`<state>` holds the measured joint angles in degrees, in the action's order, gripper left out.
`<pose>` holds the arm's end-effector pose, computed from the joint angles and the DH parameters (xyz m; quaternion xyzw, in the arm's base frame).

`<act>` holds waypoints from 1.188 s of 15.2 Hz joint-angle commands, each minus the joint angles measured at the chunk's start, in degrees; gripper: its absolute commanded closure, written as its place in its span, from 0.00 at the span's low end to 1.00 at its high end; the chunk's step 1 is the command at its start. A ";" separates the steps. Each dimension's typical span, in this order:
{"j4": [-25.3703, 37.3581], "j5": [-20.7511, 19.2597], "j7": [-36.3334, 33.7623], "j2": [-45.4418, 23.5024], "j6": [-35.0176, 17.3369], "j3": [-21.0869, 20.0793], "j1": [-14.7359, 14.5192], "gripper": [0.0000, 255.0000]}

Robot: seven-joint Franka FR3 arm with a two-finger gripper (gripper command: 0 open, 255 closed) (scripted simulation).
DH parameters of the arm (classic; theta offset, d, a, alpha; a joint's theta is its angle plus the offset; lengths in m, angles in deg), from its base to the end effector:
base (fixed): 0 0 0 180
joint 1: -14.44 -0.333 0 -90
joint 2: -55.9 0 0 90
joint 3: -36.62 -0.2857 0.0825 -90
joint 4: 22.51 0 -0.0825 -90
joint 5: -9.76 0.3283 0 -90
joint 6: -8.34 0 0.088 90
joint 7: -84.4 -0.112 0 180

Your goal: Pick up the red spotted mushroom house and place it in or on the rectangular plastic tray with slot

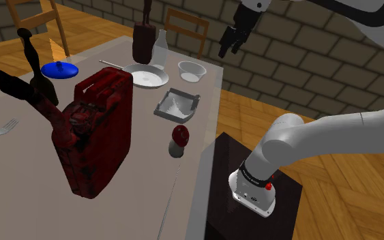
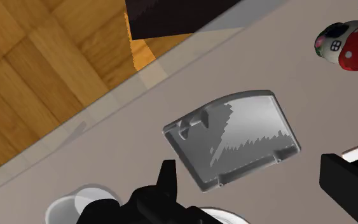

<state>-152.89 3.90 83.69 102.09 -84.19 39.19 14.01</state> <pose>0.2721 -0.0263 0.6075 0.9966 -0.0205 0.0721 0.0354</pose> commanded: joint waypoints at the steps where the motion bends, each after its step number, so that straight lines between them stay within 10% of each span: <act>1: 0.00 0.00 0.00 0.00 0.00 0.00 0.00 0.00; 18: -13.42 13.90 -19.40 -9.47 -8.45 -14.01 -5.52 0.00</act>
<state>-166.01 16.58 65.82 93.92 -91.78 26.36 9.06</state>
